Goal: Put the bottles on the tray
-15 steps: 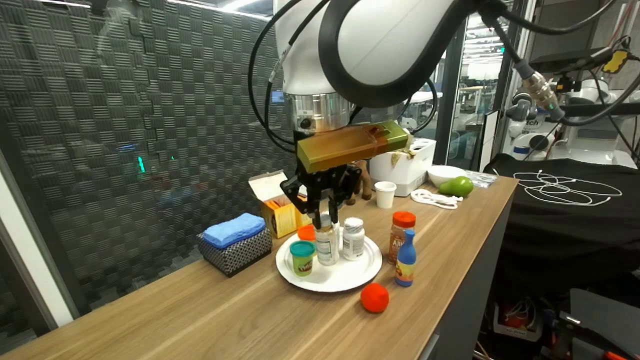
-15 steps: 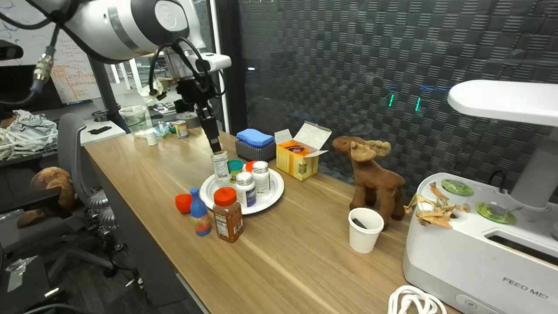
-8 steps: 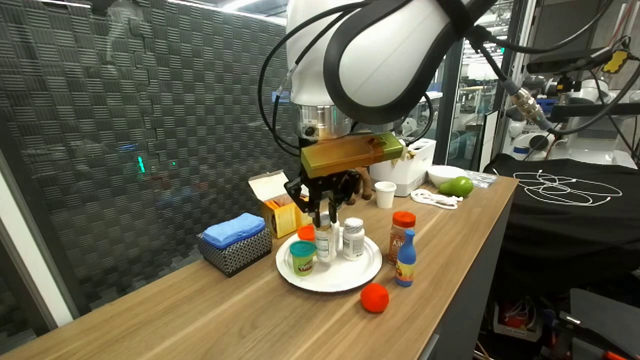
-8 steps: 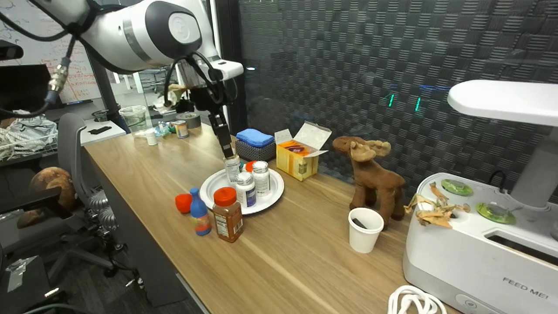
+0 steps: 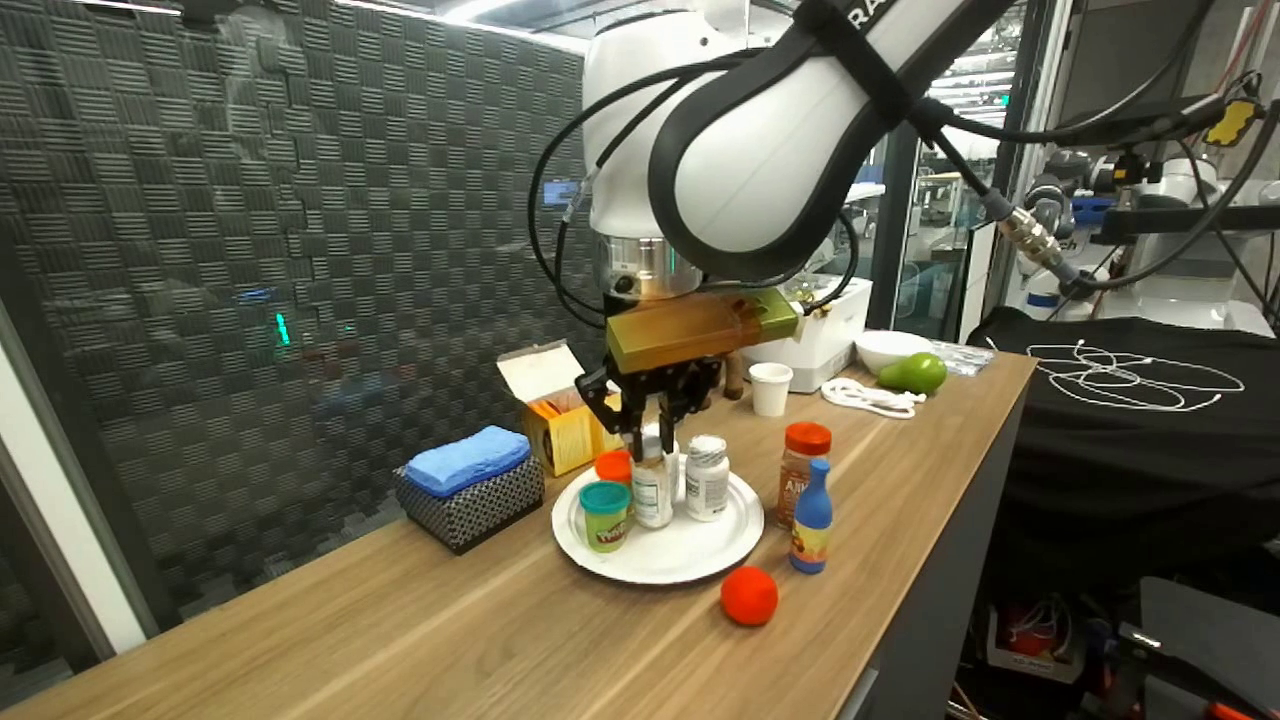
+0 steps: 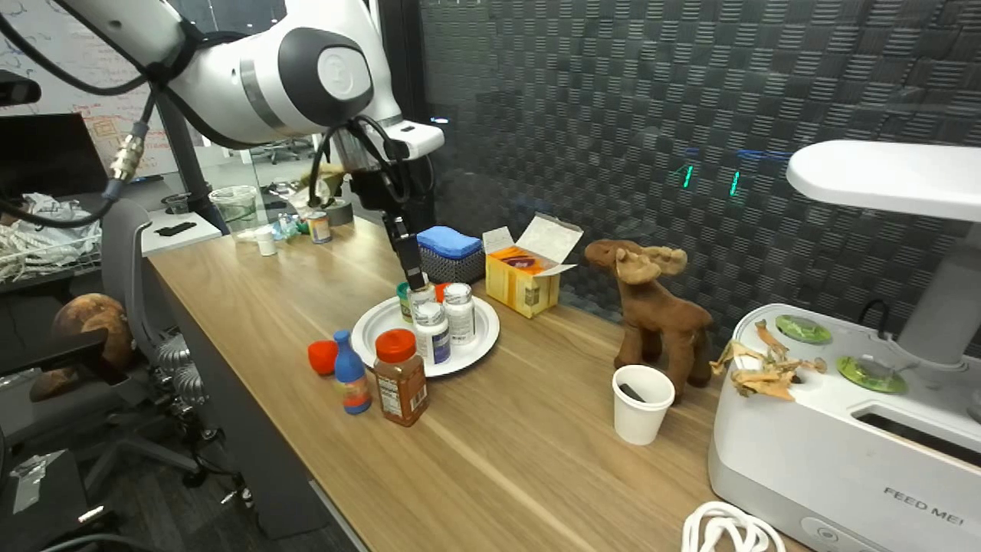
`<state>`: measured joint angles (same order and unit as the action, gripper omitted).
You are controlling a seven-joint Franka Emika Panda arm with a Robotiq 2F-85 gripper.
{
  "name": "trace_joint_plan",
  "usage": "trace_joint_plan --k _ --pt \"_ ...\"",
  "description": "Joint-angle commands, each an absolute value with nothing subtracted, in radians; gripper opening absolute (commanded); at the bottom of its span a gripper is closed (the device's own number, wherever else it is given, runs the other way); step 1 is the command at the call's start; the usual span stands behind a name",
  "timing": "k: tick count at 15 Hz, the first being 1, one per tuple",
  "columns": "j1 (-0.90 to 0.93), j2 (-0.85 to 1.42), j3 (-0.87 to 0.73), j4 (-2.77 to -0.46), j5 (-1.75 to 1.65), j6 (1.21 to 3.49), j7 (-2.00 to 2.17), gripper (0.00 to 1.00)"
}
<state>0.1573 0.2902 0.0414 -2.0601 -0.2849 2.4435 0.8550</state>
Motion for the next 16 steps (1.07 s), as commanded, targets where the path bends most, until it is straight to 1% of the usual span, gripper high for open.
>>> trace_joint_plan --k 1,3,4,5,8,11,16 --pt "0.173 0.299 0.024 -2.042 -0.259 2.471 0.852 0.12" --pt "0.172 0.295 0.024 -2.048 -0.255 2.476 0.845 0.13" --pt "0.171 0.289 0.024 -2.055 -0.255 2.476 0.839 0.46" --pt "0.171 0.282 0.024 -2.062 -0.257 2.476 0.840 0.56" --pt "0.176 0.234 0.023 -2.098 -0.267 2.482 0.846 0.77" --pt "0.182 0.138 0.021 -2.158 -0.297 2.484 0.863 1.00" --pt "0.144 -0.084 0.040 -2.293 -0.366 2.422 0.816 1.00"
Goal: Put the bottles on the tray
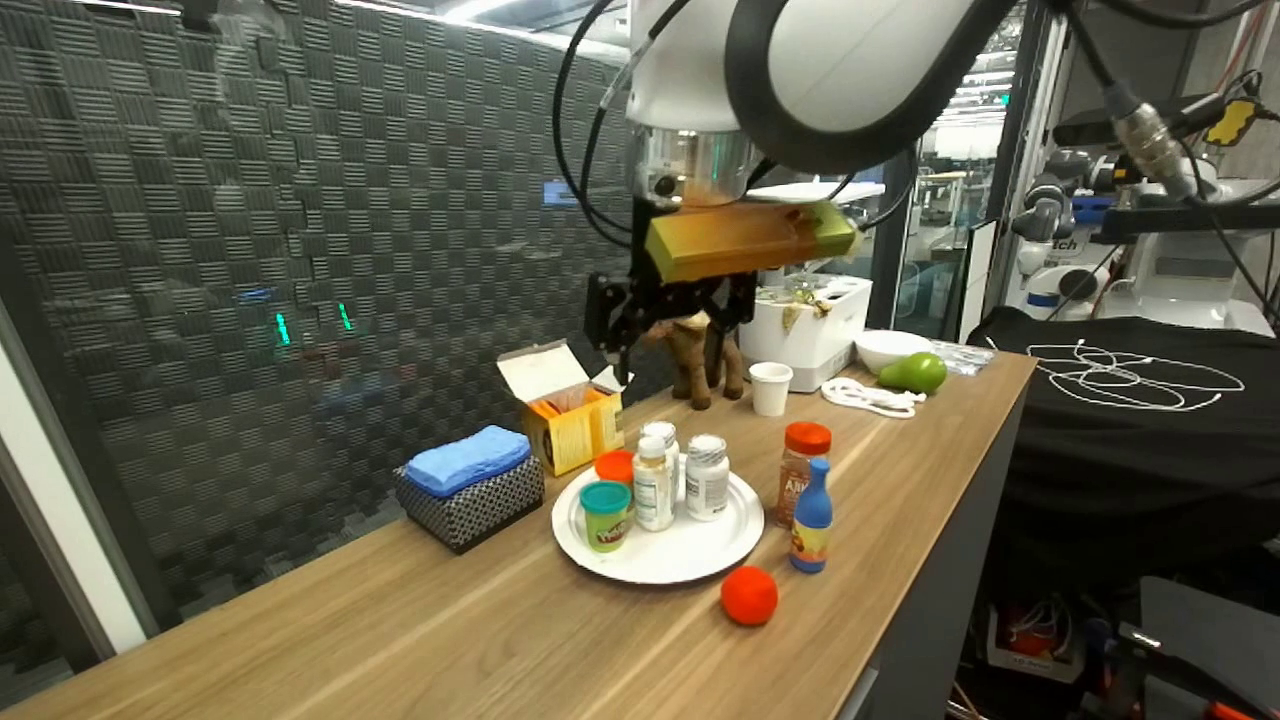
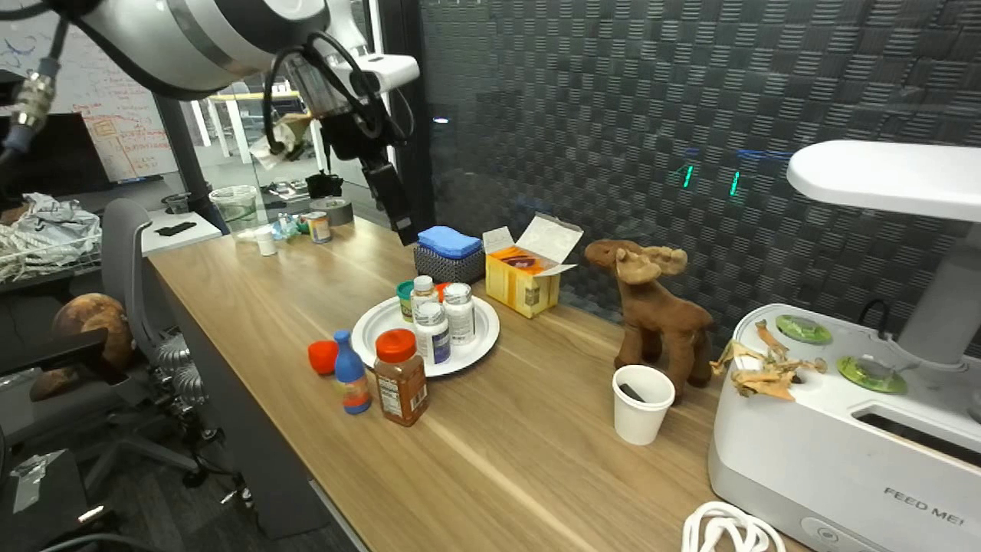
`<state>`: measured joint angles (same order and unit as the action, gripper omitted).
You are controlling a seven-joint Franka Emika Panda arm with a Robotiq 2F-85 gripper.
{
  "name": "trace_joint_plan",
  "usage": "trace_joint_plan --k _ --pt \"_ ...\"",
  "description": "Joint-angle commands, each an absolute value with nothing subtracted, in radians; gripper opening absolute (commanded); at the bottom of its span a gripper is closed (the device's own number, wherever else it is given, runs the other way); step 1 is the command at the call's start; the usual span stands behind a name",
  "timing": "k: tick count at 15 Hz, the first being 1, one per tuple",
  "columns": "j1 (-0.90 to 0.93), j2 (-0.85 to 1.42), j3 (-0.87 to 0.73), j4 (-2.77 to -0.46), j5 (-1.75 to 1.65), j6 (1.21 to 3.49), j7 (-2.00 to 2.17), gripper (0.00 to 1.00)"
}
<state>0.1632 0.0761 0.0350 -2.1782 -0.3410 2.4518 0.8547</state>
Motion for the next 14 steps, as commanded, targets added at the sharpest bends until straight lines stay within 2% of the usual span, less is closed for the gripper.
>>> trace_joint_plan --k 1,5,14 --pt "0.129 -0.116 0.043 -2.319 -0.354 2.411 0.787 1.00" --pt "0.074 -0.162 0.039 -2.405 -0.289 2.410 0.650 1.00" --pt "-0.002 -0.031 0.023 -2.427 -0.253 2.440 0.547 1.00"
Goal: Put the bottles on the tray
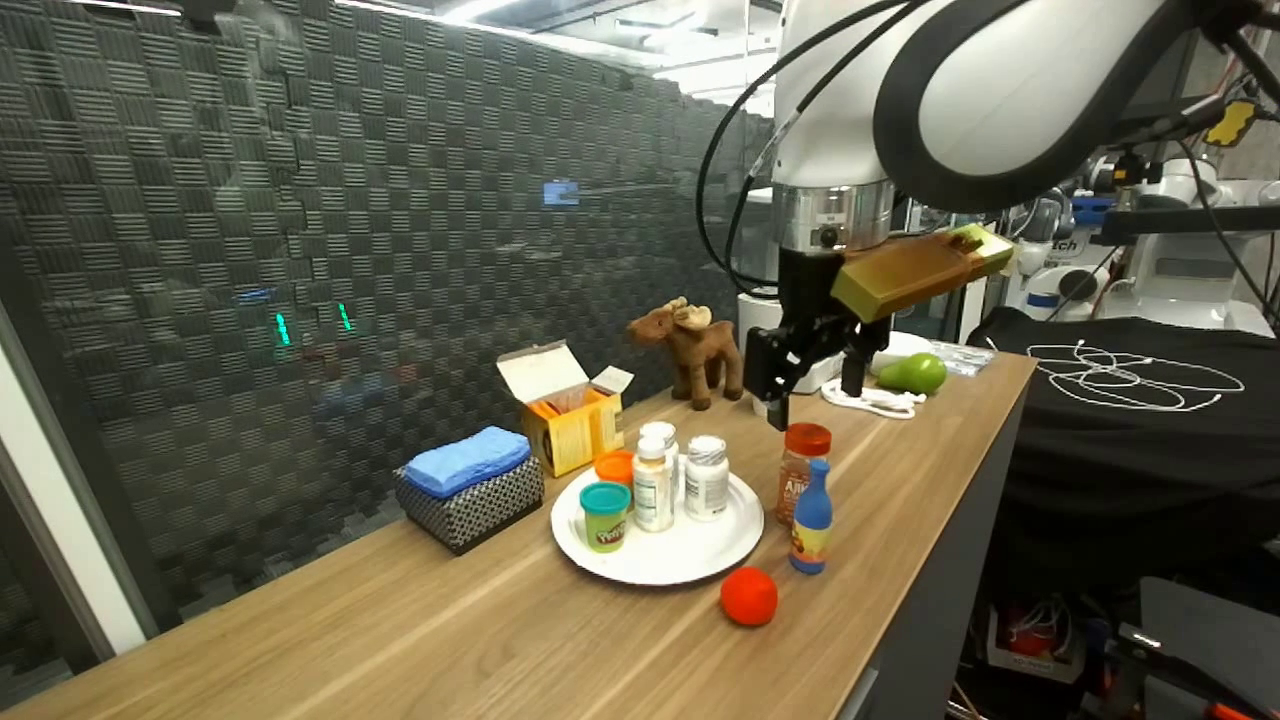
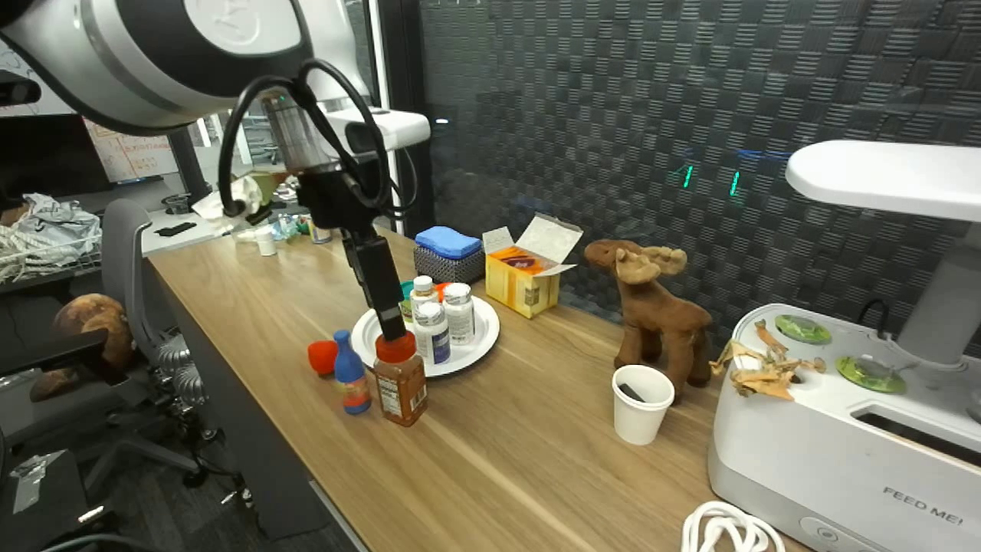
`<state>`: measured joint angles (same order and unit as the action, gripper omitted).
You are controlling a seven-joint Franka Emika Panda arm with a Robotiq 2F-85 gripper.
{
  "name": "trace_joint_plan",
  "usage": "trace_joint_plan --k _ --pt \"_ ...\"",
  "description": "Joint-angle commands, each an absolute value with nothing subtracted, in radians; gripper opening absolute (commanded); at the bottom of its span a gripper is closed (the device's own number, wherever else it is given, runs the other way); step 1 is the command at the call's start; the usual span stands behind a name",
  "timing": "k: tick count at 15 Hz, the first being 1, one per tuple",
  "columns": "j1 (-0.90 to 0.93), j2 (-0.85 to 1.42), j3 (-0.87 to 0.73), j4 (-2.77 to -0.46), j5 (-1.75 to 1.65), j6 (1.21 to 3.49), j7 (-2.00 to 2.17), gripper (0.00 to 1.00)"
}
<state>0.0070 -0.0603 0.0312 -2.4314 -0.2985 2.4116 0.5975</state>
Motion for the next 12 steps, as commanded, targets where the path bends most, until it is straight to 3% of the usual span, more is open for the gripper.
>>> trace_joint_plan --k 1,5,6,7,9,12 --pt "-0.003 -0.018 0.020 -2.426 -0.234 2.447 0.532 1.00" --pt "-0.002 0.021 0.009 -2.420 -0.172 2.462 0.487 1.00" --pt "-0.001 0.024 0.007 -2.418 -0.166 2.463 0.483 0.94" --pt "-0.001 0.024 0.005 -2.418 -0.165 2.465 0.483 0.72" --pt "-0.002 0.026 0.000 -2.418 -0.170 2.473 0.490 0.68" --pt "-0.004 0.028 -0.009 -2.410 -0.192 2.492 0.509 0.42"
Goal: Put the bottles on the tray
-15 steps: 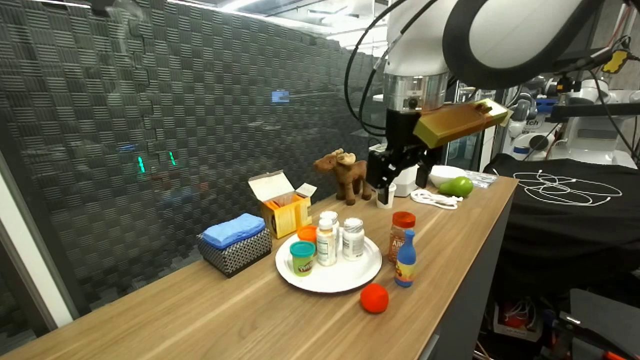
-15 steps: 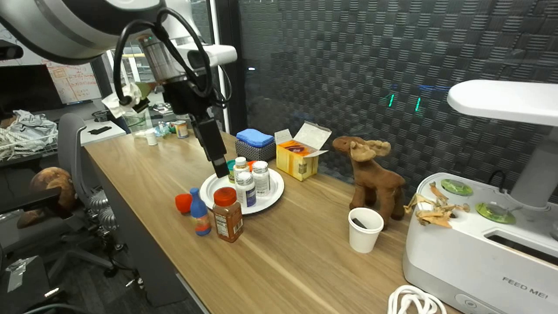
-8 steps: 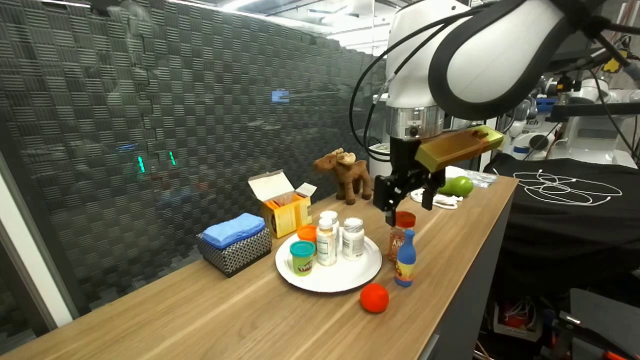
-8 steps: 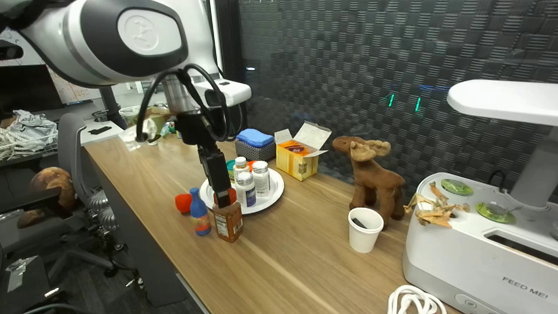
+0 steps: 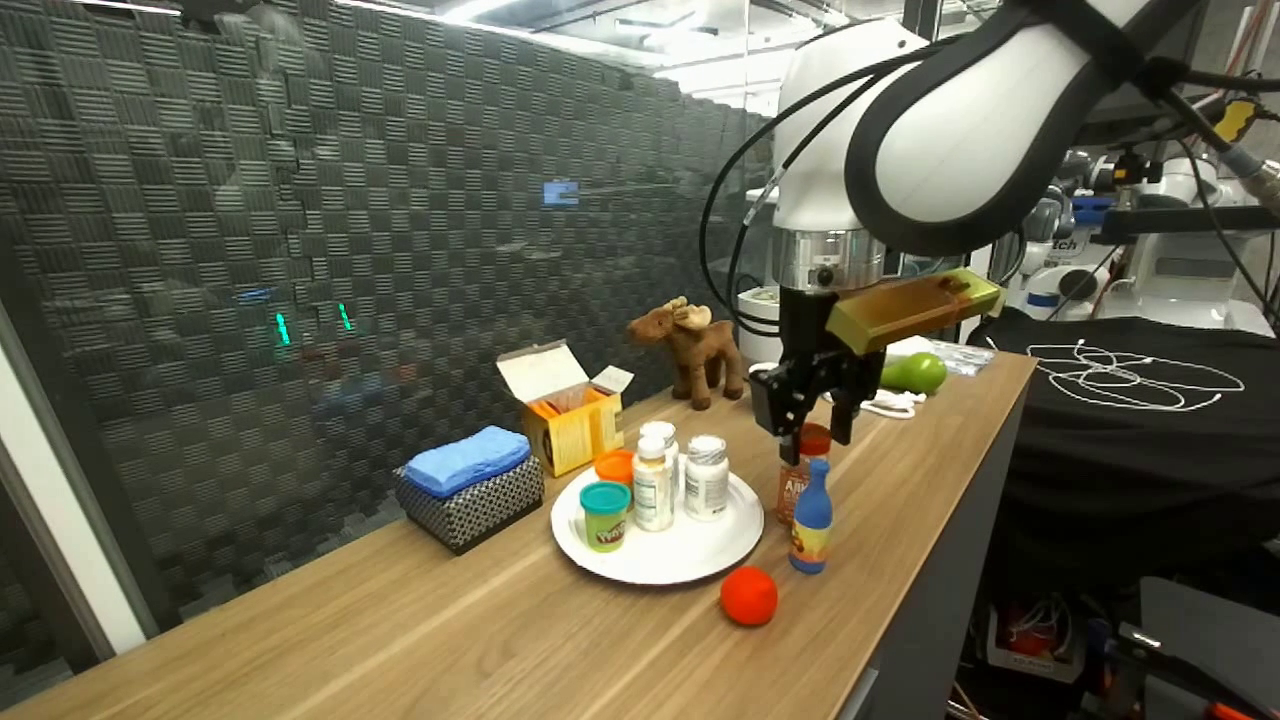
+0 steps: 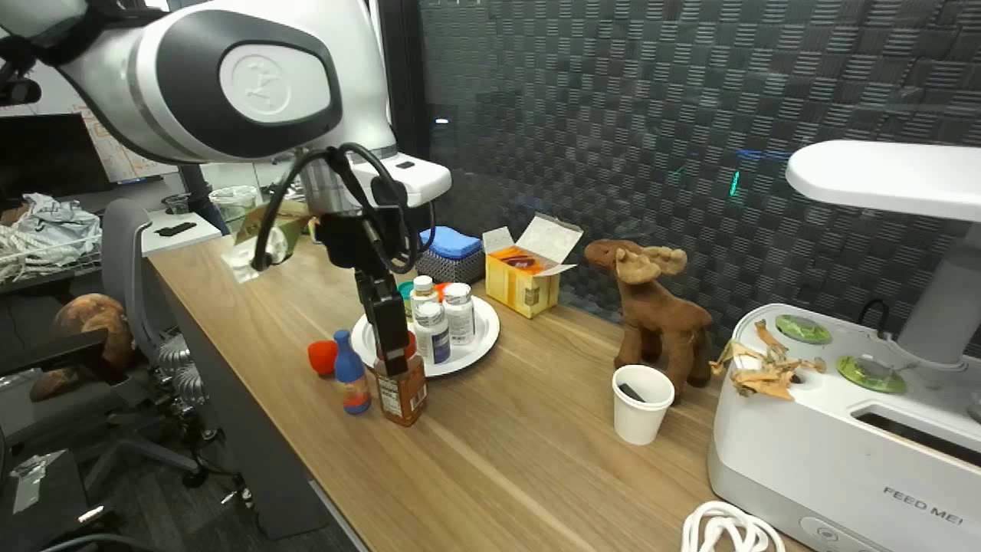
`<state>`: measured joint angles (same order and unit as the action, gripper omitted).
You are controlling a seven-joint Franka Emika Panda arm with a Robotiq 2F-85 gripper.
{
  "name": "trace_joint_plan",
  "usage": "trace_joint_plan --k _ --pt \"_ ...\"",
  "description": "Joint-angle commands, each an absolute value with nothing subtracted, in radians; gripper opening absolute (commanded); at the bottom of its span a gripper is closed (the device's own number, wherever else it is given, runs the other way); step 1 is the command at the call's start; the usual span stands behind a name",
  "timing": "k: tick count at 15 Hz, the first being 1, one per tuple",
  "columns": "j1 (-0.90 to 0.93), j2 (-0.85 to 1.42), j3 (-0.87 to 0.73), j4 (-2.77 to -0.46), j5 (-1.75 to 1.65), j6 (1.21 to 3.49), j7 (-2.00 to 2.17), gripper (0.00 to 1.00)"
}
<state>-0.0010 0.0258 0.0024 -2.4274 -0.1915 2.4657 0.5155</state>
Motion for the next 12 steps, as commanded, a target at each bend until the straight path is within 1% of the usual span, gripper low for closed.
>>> trace_joint_plan --k 1,2,3,8,12 --pt "-0.004 0.028 -0.012 -2.406 -0.201 2.496 0.516 0.35" --pt "-0.004 0.028 -0.015 -2.400 -0.206 2.498 0.520 0.29" --pt "-0.004 0.028 -0.017 -2.398 -0.208 2.500 0.520 0.24" --pt "0.013 0.002 -0.006 -2.389 -0.255 2.442 0.567 0.24" --pt "0.050 -0.076 0.036 -2.353 -0.420 2.281 0.723 0.24"
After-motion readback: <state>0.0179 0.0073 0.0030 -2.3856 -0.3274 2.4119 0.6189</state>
